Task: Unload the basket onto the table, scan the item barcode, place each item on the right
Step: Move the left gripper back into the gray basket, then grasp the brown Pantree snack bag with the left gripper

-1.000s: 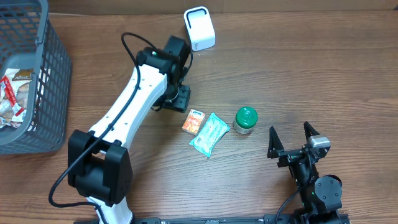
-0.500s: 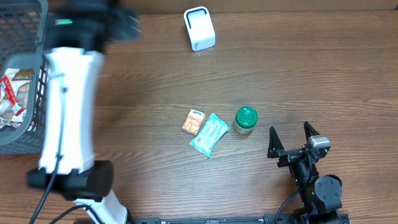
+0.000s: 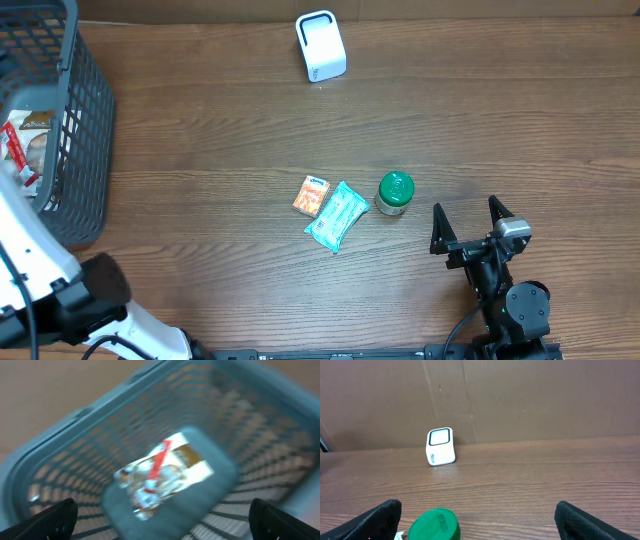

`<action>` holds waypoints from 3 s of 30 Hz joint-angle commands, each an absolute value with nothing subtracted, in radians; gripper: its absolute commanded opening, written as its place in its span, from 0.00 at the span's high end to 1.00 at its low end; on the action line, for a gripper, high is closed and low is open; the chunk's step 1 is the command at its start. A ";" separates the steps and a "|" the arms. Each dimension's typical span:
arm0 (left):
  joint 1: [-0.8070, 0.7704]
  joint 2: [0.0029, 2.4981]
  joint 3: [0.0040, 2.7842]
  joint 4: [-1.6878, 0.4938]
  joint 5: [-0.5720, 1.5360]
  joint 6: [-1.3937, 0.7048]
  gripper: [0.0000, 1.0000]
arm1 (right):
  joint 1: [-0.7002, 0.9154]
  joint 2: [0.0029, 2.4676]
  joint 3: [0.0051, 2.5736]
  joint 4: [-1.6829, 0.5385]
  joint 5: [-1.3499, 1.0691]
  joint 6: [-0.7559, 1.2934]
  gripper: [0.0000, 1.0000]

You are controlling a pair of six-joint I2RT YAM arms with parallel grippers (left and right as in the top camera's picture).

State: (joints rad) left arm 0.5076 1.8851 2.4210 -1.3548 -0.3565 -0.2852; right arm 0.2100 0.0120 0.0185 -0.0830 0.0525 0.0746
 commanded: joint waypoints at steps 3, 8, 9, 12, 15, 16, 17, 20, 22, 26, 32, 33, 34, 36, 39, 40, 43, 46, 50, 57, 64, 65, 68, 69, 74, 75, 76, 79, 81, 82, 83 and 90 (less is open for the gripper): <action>0.591 1.961 2.323 -1.356 -0.370 -0.256 0.00 | 0.207 0.003 0.009 -0.080 0.059 0.072 0.00; 0.630 2.029 2.208 -1.322 -0.369 -0.212 0.00 | 0.207 0.003 0.009 -0.080 0.059 0.072 0.00; 0.631 2.041 2.181 -1.308 -0.368 -0.202 0.01 | 0.207 0.003 0.009 -0.080 0.059 0.072 0.00; 0.632 2.077 2.092 -1.252 -0.369 -0.149 0.00 | 0.207 0.003 0.009 -0.080 0.059 0.072 0.00; 0.632 2.109 2.016 -1.196 -0.369 -0.117 0.00 | 0.207 0.003 0.009 -0.080 0.059 0.072 0.00; 0.633 2.123 1.991 -1.168 -0.369 -0.102 0.01 | 0.207 0.003 0.009 -0.080 0.059 0.072 0.00; 0.635 2.130 1.975 -1.147 -0.369 -0.091 0.01 | 0.207 0.003 0.009 -0.080 0.059 0.072 0.00; 0.635 2.156 1.938 -1.090 -0.364 -0.050 0.01 | 0.207 0.003 0.009 -0.080 0.059 0.072 0.00; 0.635 2.176 1.932 -1.068 -0.351 -0.024 0.00 | 0.207 0.003 0.009 -0.080 0.059 0.072 0.00; 0.637 2.215 1.932 -1.034 -0.271 0.053 0.00 | 0.207 0.003 0.009 -0.080 0.059 0.072 0.00; 0.643 2.254 1.932 -0.992 -0.262 0.077 0.00 | 0.207 0.003 0.009 -0.080 0.059 0.072 0.00; 0.643 2.261 1.932 -0.986 -0.257 0.084 0.00 | 0.207 0.003 0.009 -0.080 0.059 0.072 0.00; 0.643 2.267 1.932 -0.980 -0.251 0.096 0.00 | 0.207 0.003 0.009 -0.080 0.059 0.072 0.00; 0.643 2.281 1.932 -0.965 -0.234 0.129 0.01 | 0.207 0.003 0.009 -0.080 0.059 0.072 0.00; 0.643 2.292 1.932 -0.934 -0.232 0.147 0.00 | 0.207 0.003 0.009 -0.080 0.059 0.072 0.00; 0.643 2.294 1.932 -0.925 -0.226 0.157 0.00 | 0.207 0.003 0.009 -0.080 0.059 0.072 0.00; 0.643 2.295 1.932 -0.890 -0.200 0.172 0.00 | 0.207 0.003 0.009 -0.080 0.059 0.072 0.00; 0.643 2.296 1.932 -0.864 -0.201 0.172 0.00 | 0.207 0.003 0.009 -0.080 0.059 0.072 0.00; 0.643 2.297 1.932 -0.824 -0.201 0.172 0.00 | 0.207 0.003 0.009 -0.080 0.059 0.072 0.00; 0.648 2.315 1.932 -0.783 -0.189 0.169 0.00 | 0.207 0.003 0.009 -0.080 0.059 0.072 0.00; 0.671 2.366 1.932 -0.778 -0.091 0.168 0.00 | 0.207 0.003 0.009 -0.080 0.059 0.072 0.00; 0.675 2.376 1.932 -0.783 -0.087 0.168 0.00 | 0.207 0.003 0.009 -0.080 0.059 0.072 0.00; 0.690 2.405 1.932 -0.805 -0.055 0.168 0.00 | 0.207 0.003 0.009 -0.080 0.059 0.072 0.00; 0.696 2.419 1.932 -0.812 -0.039 0.169 0.00 | 0.207 0.003 0.009 -0.080 0.059 0.072 0.00; 0.708 2.447 1.932 -0.842 -0.001 0.185 0.14 | 0.207 0.003 0.009 -0.080 0.059 0.072 0.00; 0.708 2.448 1.932 -0.845 -0.002 0.189 0.22 | 0.207 0.003 0.009 -0.080 0.059 0.072 0.00; 0.708 2.448 1.932 -0.845 -0.002 0.192 0.32 | 0.207 0.003 0.009 -0.080 0.059 0.072 0.00; 0.707 2.447 1.932 -0.850 -0.001 0.207 0.55 | 0.207 0.003 0.009 -0.080 0.059 0.072 0.00; 0.707 2.447 1.932 -0.852 0.006 0.206 0.74 | 0.207 0.003 0.009 -0.080 0.059 0.072 0.00; 0.707 2.447 1.932 -0.853 0.011 0.206 0.80 | 0.207 0.003 0.009 -0.080 0.059 0.072 0.00; 0.707 2.445 1.933 -0.855 0.019 0.206 0.84 | 0.207 0.003 0.009 -0.080 0.059 0.072 0.00; 0.707 2.377 1.940 -0.855 0.028 0.170 0.96 | 0.207 0.003 0.009 -0.080 0.059 0.072 0.00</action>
